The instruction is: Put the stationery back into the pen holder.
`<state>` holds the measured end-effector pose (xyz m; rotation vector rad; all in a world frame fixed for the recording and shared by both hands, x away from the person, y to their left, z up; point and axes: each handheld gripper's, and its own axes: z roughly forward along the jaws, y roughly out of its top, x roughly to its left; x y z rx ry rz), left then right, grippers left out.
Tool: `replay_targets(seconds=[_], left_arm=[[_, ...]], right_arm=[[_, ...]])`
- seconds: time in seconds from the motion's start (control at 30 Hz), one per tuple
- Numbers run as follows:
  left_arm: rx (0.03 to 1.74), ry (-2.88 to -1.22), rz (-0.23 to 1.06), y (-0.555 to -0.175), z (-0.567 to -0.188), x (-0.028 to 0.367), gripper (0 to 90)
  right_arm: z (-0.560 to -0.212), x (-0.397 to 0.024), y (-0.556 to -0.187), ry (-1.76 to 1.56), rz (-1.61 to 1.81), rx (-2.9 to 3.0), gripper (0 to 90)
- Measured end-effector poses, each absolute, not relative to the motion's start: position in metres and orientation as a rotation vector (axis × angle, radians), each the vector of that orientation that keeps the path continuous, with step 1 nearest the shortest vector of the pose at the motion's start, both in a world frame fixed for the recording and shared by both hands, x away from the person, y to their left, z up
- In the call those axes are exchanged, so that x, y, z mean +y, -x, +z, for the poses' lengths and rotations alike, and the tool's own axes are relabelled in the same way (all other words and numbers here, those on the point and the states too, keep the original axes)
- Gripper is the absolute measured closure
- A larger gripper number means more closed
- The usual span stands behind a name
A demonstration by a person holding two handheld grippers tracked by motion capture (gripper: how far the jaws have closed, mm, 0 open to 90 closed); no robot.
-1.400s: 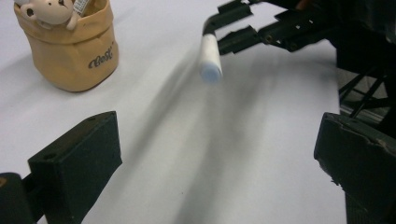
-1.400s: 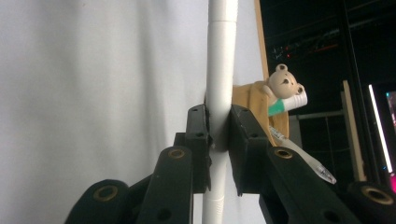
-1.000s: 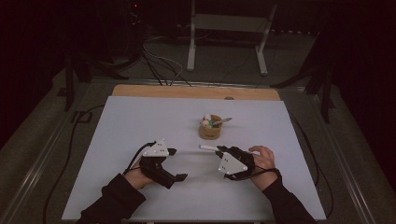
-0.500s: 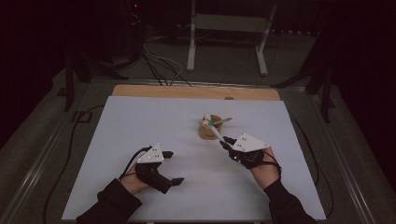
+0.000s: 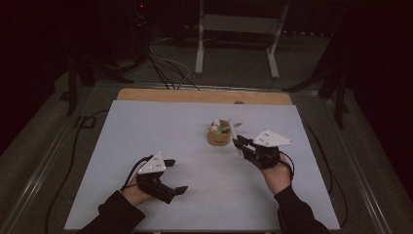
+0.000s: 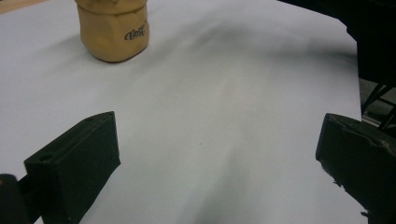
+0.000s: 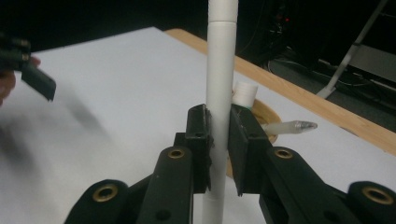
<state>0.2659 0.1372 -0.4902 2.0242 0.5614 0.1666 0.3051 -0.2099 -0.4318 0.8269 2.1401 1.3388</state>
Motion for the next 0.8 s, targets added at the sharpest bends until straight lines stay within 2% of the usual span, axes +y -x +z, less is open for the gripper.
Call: replay_targets(seconds=[0.8], left_arm=[[0.592,-2.025,0.135,-0.265,-0.499,0.146,0.3]], right_arm=[[-0.418,-0.208,-0.326,-0.962,1.44,2.016,78.6]])
